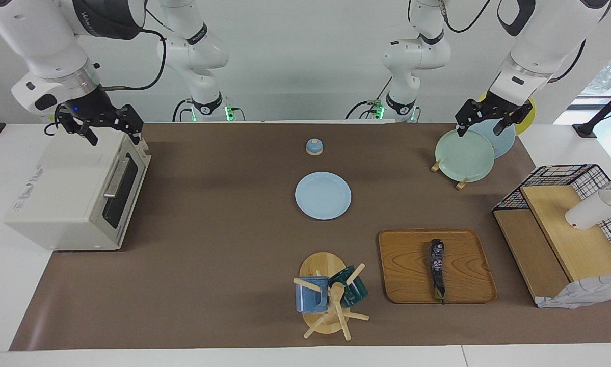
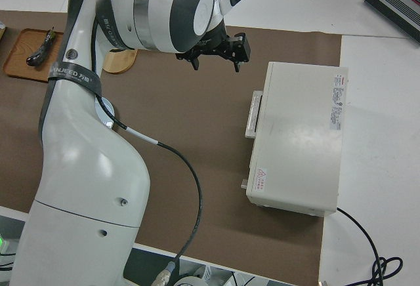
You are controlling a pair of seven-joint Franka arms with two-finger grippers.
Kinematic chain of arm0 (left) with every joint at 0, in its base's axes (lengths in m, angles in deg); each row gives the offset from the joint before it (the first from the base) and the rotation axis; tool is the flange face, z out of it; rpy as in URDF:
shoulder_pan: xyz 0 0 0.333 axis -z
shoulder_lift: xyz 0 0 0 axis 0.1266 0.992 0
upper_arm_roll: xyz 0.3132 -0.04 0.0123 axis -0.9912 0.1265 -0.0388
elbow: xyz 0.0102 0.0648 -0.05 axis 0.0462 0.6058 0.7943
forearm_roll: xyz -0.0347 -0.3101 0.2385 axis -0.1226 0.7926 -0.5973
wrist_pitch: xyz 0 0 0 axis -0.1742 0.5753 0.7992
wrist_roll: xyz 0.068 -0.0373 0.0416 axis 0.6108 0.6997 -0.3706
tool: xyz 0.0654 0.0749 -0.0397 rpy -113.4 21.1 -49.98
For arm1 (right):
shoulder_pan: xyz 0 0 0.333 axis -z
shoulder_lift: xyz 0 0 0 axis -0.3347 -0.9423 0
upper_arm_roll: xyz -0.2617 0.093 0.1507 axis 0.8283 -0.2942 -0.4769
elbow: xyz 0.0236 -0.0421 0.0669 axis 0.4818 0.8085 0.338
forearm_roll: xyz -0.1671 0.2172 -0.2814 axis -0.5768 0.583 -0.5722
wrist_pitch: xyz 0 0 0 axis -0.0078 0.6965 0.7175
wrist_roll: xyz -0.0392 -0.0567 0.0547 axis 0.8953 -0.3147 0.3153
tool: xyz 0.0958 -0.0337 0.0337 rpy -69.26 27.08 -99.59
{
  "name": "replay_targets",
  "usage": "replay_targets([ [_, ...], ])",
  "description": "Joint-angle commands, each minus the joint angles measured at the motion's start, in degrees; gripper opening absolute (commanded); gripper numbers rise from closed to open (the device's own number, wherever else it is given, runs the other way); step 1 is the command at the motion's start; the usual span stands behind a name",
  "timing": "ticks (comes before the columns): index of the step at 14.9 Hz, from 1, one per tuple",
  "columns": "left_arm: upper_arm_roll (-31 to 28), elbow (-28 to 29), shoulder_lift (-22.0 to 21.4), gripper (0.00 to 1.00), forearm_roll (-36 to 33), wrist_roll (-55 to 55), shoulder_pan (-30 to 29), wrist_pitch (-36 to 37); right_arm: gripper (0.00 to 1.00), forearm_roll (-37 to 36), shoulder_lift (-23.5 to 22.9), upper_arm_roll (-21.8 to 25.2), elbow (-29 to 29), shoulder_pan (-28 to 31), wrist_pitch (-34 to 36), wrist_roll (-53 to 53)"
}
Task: Put eggplant into oven
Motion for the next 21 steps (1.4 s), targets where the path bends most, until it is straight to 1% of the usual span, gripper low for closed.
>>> replay_targets([
  [1, 0.29, 0.27, -0.88, 1.00, -1.01, 0.01, -0.56, 0.78, 1.00, 1.12, 0.64, -0.15, 0.78, 0.05, -0.92, 0.46],
  [12, 0.29, 0.36, -0.97, 1.00, -1.01, 0.09, -0.56, 1.30, 1.00, 1.30, 0.90, -0.50, 1.22, -0.39, -0.66, 0.11],
  [13, 0.29, 0.36, -0.97, 1.00, -1.01, 0.09, -0.65, 1.30, 0.93, 1.30, 0.90, -0.51, 1.57, -0.30, -1.01, -0.24],
  [14, 0.29, 0.36, -0.97, 1.00, -1.01, 0.00, -0.65, 1.30, 0.41, 1.39, 0.99, -0.51, 1.83, -0.21, -1.01, -0.16],
  [15, 0.29, 0.36, -0.97, 1.00, -1.01, -0.08, -0.65, 1.30, 0.00, 1.39, 1.08, -0.42, 2.36, 0.05, -1.19, -0.07],
  [17, 0.29, 0.44, -0.97, 1.00, -0.92, 0.00, -0.65, 1.48, 0.00, 1.30, 2.65, -0.16, 5.94, 1.01, -3.98, -0.16],
  [18, 0.38, 0.97, -1.14, 1.00, -1.01, 0.09, -0.56, 1.31, 0.00, 1.30, 3.70, -0.15, 8.92, 2.50, -6.70, -0.24],
  [21, 0.47, 1.24, -1.23, 1.00, -0.57, 0.44, -0.56, 0.78, 0.00, 0.43, 5.12, -0.07, 17.28, 3.22, -11.63, -0.24],
])
